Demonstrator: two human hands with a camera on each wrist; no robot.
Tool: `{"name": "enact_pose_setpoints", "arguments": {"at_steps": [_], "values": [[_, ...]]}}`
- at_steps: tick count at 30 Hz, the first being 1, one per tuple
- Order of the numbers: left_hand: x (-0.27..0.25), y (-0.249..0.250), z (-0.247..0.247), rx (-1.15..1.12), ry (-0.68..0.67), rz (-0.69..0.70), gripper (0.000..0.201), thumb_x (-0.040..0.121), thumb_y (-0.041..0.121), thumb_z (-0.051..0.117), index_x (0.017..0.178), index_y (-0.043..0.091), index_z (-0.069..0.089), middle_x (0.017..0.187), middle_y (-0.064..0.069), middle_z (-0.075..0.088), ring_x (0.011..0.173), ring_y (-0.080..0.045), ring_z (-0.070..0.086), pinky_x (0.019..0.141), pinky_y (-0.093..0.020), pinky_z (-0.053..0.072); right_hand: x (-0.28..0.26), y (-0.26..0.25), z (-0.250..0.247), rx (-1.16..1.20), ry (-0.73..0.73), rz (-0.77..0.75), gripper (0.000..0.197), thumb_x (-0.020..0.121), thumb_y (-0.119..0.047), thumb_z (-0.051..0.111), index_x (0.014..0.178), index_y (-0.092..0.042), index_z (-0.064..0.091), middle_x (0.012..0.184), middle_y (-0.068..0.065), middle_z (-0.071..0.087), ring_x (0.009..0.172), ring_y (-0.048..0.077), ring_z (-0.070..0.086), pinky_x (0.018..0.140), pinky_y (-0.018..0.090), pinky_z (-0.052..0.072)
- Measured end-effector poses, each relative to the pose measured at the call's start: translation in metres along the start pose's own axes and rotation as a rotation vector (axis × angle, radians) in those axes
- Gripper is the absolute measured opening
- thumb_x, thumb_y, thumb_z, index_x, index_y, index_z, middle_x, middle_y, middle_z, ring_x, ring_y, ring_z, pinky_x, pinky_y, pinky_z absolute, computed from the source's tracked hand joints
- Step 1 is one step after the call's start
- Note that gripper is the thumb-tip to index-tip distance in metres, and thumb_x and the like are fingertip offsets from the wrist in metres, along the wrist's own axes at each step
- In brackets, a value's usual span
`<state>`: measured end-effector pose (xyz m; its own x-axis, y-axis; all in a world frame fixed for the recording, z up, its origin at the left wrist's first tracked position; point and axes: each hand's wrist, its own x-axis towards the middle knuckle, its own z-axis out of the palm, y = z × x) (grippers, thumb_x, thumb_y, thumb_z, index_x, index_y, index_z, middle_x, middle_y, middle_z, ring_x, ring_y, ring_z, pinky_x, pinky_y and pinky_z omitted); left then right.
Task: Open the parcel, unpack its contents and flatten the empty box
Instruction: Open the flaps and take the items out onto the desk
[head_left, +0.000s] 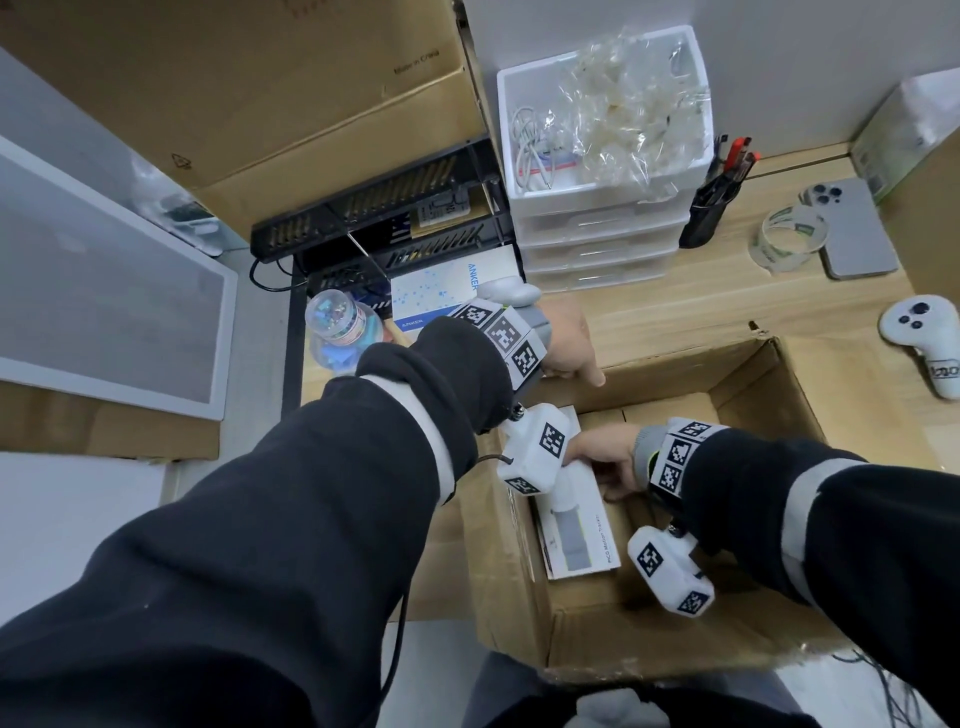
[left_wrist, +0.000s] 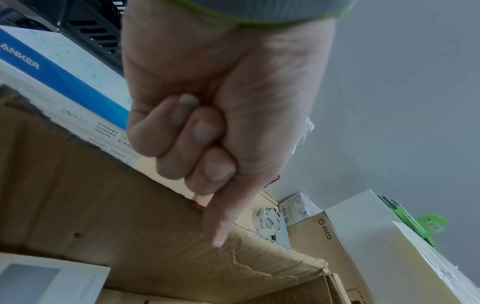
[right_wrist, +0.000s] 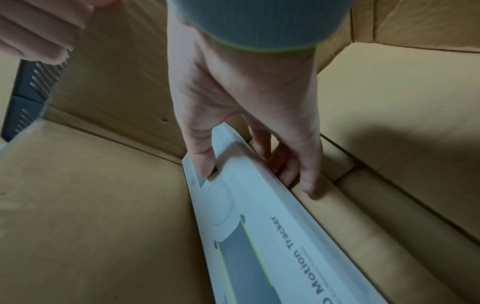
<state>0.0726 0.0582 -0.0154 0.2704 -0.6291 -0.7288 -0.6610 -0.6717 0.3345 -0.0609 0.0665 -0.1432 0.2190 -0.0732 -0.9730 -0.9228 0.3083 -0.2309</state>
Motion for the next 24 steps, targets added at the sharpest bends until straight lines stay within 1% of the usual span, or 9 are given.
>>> {"name": "enact_pose_setpoints", "arguments": {"at_steps": [3,6,9,12,14,16,19,22,24], "values": [[-0.002,-0.001,0.002,0.003,-0.015,0.022,0.040,0.083,0.033,0.082,0.105,0.000,0.077,0.059,0.000,0.058,0.051,-0.016,0.048,0.048,-0.018,0.039,0.003,0.003,0.002,-0.023,-0.009,0.001,0.016,0.078,-0.020,0.073,0.080,-0.017,0.057,0.089,0.007,0.057,0.084,0.022,0.049,0.076,0.034,0.039],[-0.006,-0.002,0.005,0.006,0.002,0.043,0.039,0.083,0.034,0.081,0.103,0.001,0.077,0.053,0.003,0.056,0.038,-0.009,0.042,0.041,-0.013,0.036,0.004,0.006,0.002,-0.014,-0.032,-0.001,0.023,0.074,-0.019,0.075,0.092,-0.016,0.062,0.095,0.006,0.064,0.088,0.022,0.058,0.090,0.034,0.049],[-0.007,-0.002,0.008,-0.016,0.003,0.045,0.037,0.083,0.032,0.082,0.102,0.000,0.077,0.050,0.003,0.056,0.030,-0.005,0.040,0.035,-0.009,0.032,-0.001,0.007,0.000,-0.021,-0.024,0.002,0.023,0.073,-0.020,0.074,0.091,-0.017,0.060,0.090,0.004,0.063,0.083,0.019,0.057,0.078,0.030,0.046],[-0.011,-0.001,0.011,-0.038,-0.016,0.039,0.032,0.084,0.030,0.081,0.100,0.003,0.077,0.048,0.003,0.053,0.029,-0.007,0.038,0.035,-0.010,0.032,-0.007,0.011,0.000,-0.033,-0.023,-0.015,0.024,0.076,-0.024,0.072,0.092,-0.017,0.056,0.096,0.006,0.056,0.087,0.022,0.049,0.074,0.033,0.037],[-0.012,-0.001,0.013,-0.048,-0.021,0.040,0.027,0.084,0.030,0.081,0.093,0.005,0.076,0.046,0.003,0.053,0.029,-0.007,0.038,0.036,-0.011,0.032,-0.009,0.014,0.005,-0.022,-0.050,-0.010,0.029,0.073,-0.027,0.073,0.094,-0.018,0.055,0.099,0.007,0.054,0.090,0.023,0.047,0.080,0.037,0.034],[-0.014,-0.002,0.015,-0.044,-0.029,0.043,0.025,0.084,0.032,0.081,0.086,0.008,0.074,0.046,0.003,0.053,0.032,-0.008,0.040,0.040,-0.013,0.035,-0.012,0.019,0.010,-0.032,-0.067,-0.009,0.045,0.058,-0.031,0.076,0.096,-0.018,0.056,0.103,0.008,0.055,0.096,0.024,0.051,0.087,0.038,0.035],[-0.018,-0.002,0.018,-0.035,-0.049,0.048,0.028,0.084,0.035,0.080,0.075,0.011,0.070,0.047,0.003,0.054,0.040,-0.011,0.043,0.047,-0.018,0.041,-0.011,0.025,0.013,-0.039,-0.088,-0.022,0.064,0.044,-0.029,0.077,0.105,-0.017,0.058,0.111,0.009,0.060,0.117,0.026,0.057,0.106,0.042,0.038],[-0.018,-0.002,0.021,-0.047,-0.039,0.051,0.029,0.084,0.035,0.079,0.070,0.013,0.066,0.044,0.005,0.053,0.035,-0.009,0.041,0.046,-0.018,0.041,-0.023,0.024,0.007,-0.090,-0.114,-0.051,0.052,0.068,-0.025,0.078,0.115,-0.016,0.058,0.107,0.006,0.064,0.104,0.022,0.057,0.108,0.043,0.038],[-0.019,-0.001,0.022,-0.034,-0.017,0.050,0.029,0.085,0.035,0.079,0.070,0.013,0.068,0.045,0.005,0.055,0.036,-0.009,0.043,0.048,-0.019,0.043,-0.032,0.023,-0.002,-0.113,-0.119,-0.100,0.047,0.077,-0.020,0.076,0.121,-0.014,0.061,0.116,0.007,0.069,0.104,0.020,0.061,0.103,0.039,0.046]]}}
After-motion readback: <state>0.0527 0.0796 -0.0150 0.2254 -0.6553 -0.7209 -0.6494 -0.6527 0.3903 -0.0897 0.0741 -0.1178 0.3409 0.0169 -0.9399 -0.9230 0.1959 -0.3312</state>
